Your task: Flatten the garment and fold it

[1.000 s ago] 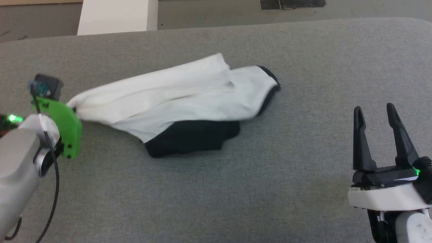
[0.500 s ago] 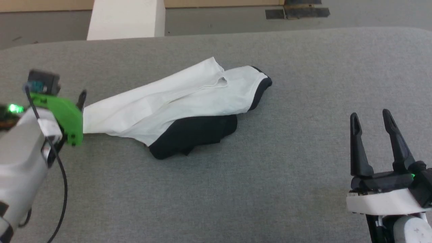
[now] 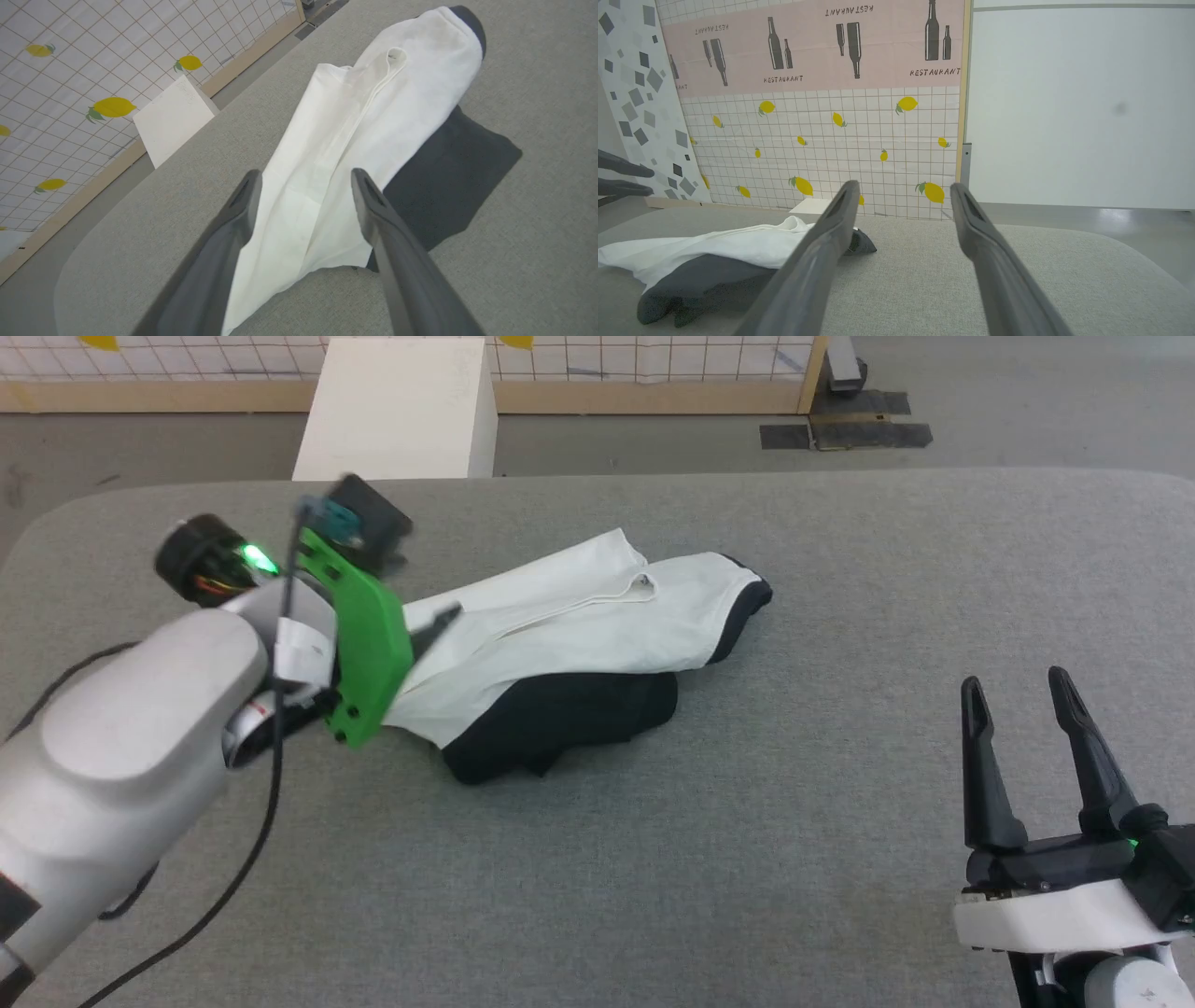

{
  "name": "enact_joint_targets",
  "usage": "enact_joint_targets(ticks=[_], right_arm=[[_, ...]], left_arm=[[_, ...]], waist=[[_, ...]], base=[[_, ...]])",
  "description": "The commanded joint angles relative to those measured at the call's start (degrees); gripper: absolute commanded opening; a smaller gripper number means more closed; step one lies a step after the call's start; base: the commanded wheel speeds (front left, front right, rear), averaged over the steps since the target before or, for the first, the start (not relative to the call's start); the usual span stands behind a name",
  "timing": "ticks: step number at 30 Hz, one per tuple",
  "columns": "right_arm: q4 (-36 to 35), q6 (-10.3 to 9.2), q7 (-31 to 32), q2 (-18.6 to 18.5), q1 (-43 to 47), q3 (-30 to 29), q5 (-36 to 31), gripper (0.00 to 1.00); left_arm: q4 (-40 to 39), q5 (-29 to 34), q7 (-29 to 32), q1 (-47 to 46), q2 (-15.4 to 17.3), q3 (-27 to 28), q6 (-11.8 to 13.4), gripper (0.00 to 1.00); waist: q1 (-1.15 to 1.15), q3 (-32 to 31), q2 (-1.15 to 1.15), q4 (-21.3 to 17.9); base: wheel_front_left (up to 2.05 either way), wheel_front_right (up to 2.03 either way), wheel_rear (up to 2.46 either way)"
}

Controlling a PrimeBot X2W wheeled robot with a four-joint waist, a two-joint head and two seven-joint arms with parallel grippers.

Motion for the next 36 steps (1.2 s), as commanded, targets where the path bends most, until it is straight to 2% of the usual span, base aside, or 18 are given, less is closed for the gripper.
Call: enact_joint_targets(ticks=[1,5,9,17,19,21,23,27,33,36], right_arm=[[-0.18,-0.09,-0.29,0.03,0.18,0.0,0.4,1.0],[-0.25,-0.09,-0.29,0.03,-0.84,0.1,0.39,1.0],[-0.32,-0.09,-0.29,0.03,-2.14,0.3,0.43,1.0],[-0.35,-0.09,-0.29,0.03,-4.06,0.7,0.97,1.0],[-0.33,-0.09,-0.29,0.03,-4.45,0.67,1.04,1.0],[-0.34,-0.09,-0.29,0.03,-4.7,0.55,1.08,1.0],[-0.3,-0.09,-0.29,0.03,-4.78,0.35,1.07,1.0],[-0.05,-0.09,-0.29,0.03,-4.45,-0.39,0.95,1.0],[0.22,-0.09,-0.29,0.03,-3.96,-1.04,0.76,1.0],[0.31,-0.09,-0.29,0.03,-3.33,-0.96,0.69,1.0]], left_arm=[[-2.61,-0.8,2.76,0.22,0.81,-0.82,-0.25,1.0],[-8.75,-2.24,9.36,2.05,1.88,-2.37,-0.38,1.0],[-9.98,-2.41,13.15,4.24,0.68,-3.15,-0.44,1.0],[-4.14,0.98,14.45,7.88,-3.68,-3.57,-0.46,1.0],[-2.48,3.95,15.82,8.84,-4.35,-3.58,-0.46,1.0],[-1.37,4.03,17.24,10.31,-5.04,-3.59,-0.46,1.0],[-1.42,3.5,17.94,11.28,-5.42,-3.59,-0.46,0.0],[-3.57,2.93,17.06,11.98,-5.2,-3.6,-0.47,0.0],[-11.37,-0.56,7.3,10.5,-3.68,-3.43,-0.47,0.0],[-15.67,-1.6,2.63,8.63,-1.84,-1.83,-0.47,0.0]], waist=[[0.0,0.7,0.0,-0.77],[0.0,2.05,0.0,-2.16],[0.0,3.64,0.0,-3.73],[0.0,7.05,0.0,-6.46],[0.0,7.74,0.0,-6.81],[0.0,8.21,0.0,-6.91],[0.0,8.47,0.0,-6.83],[0.0,8.05,0.0,-5.75],[0.0,5.87,0.0,-3.98],[0.0,4.51,0.0,-3.33]], base=[[0.0,0.0,0.0],[0.0,0.0,0.0],[0.0,0.0,0.0],[0.0,0.0,0.0],[0.0,0.0,0.0],[0.0,0.0,0.0],[0.0,0.0,0.0],[0.0,0.0,0.0],[0.0,0.0,0.0],[0.0,0.0,0.0]])
